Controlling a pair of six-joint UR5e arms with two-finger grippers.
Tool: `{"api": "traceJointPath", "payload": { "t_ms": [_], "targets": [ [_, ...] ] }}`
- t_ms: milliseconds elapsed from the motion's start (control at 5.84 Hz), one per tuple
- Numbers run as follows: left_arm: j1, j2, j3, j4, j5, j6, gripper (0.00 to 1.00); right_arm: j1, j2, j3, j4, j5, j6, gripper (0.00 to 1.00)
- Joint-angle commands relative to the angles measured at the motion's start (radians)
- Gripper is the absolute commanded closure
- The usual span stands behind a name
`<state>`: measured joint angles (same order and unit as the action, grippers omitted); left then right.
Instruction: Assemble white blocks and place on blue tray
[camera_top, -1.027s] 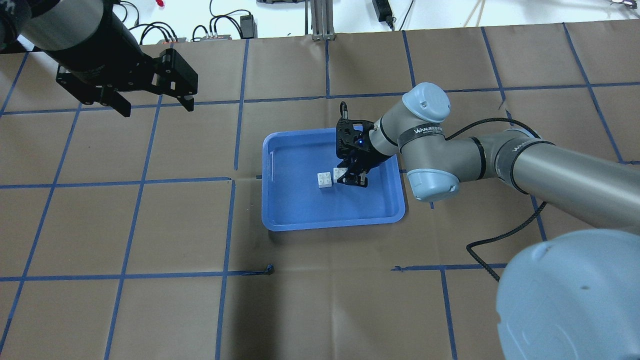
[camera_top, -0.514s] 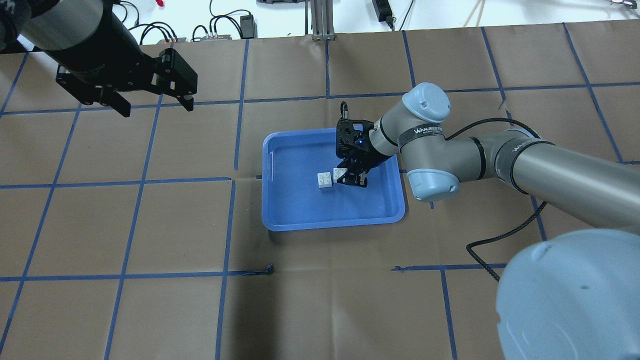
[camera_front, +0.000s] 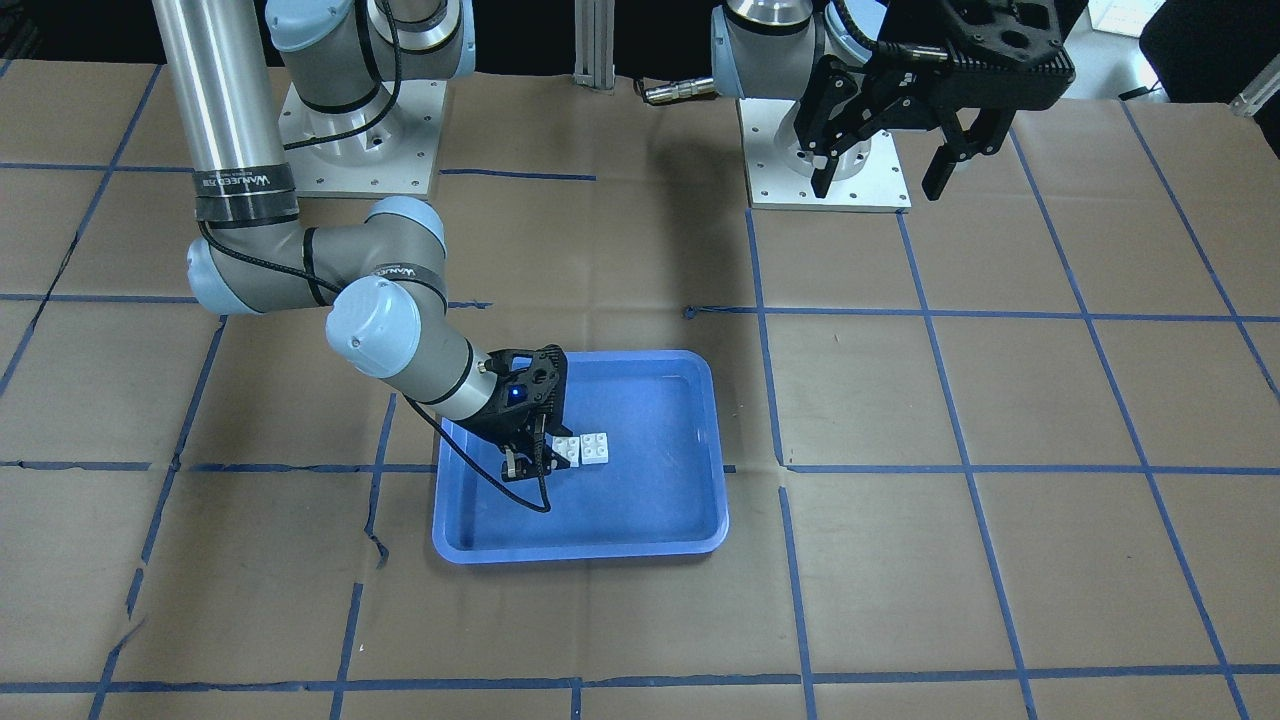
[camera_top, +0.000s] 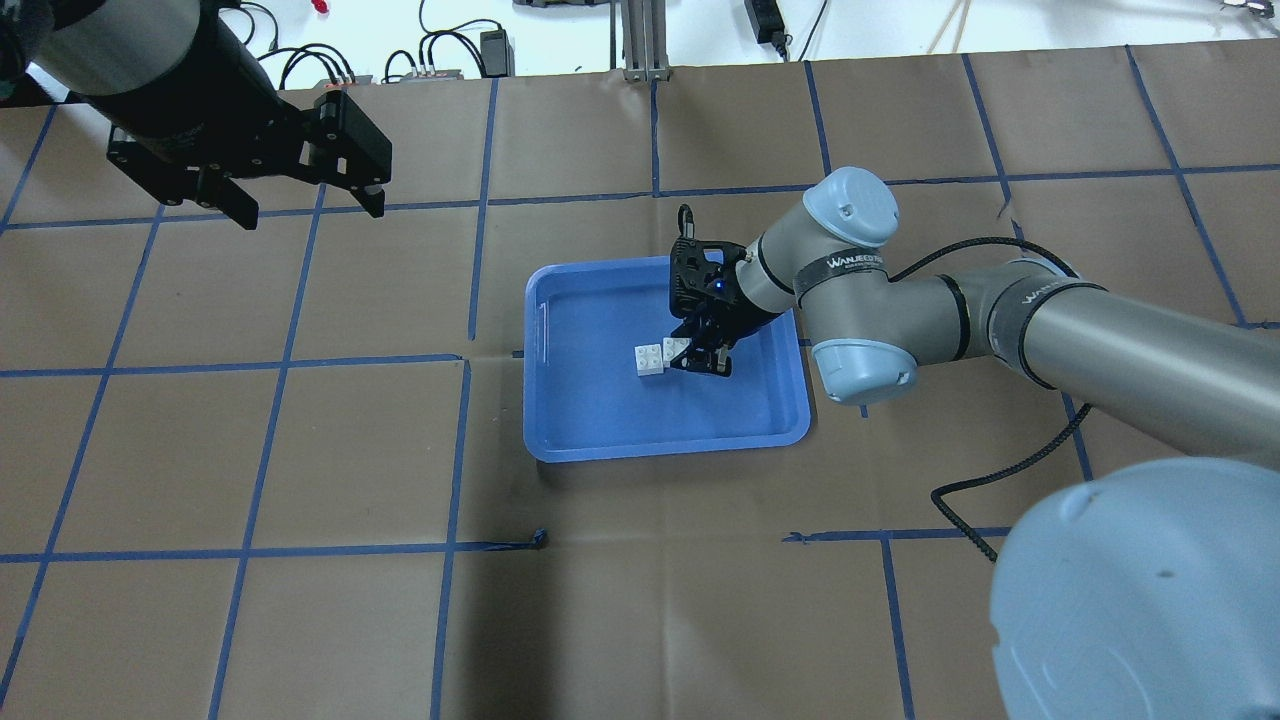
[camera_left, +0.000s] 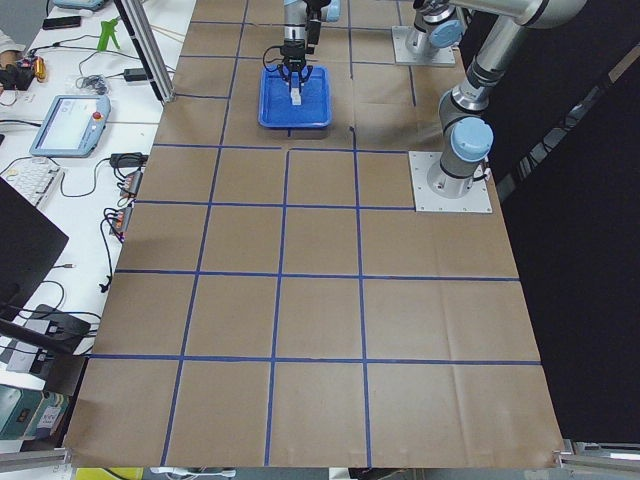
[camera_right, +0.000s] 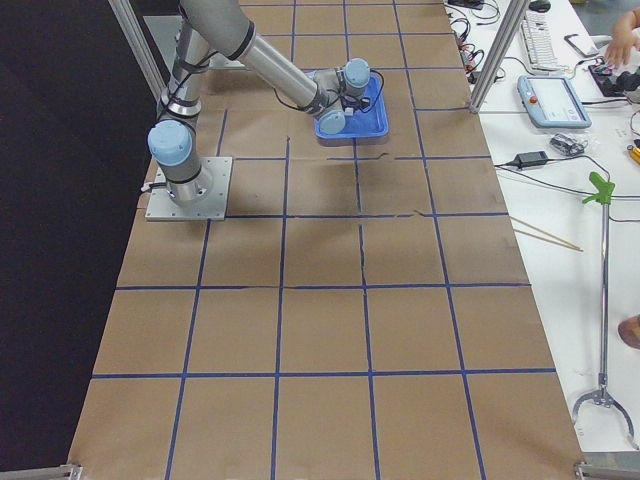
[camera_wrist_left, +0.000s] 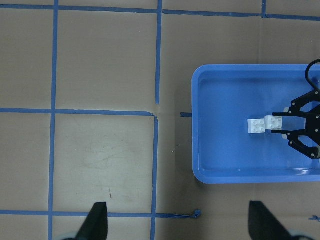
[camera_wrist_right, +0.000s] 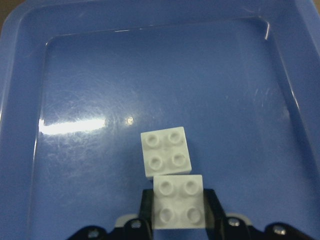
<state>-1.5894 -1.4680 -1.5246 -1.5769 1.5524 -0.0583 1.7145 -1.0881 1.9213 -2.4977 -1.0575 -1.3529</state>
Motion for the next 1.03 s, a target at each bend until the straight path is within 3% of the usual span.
{"api": "traceJointPath", "payload": {
  "t_ms": [0,856],
  "targets": [
    [0.0,0.0,0.003,-0.002,0.0,0.002,0.01,0.005,0.0,-0.001,0.0,0.008,0.0,0.71],
    [0.016,0.002,0.007,-0.003,0.005,0.005,0.01,0.005,0.0,0.013,0.0,0.007,0.0,0.7]
  ]
}}
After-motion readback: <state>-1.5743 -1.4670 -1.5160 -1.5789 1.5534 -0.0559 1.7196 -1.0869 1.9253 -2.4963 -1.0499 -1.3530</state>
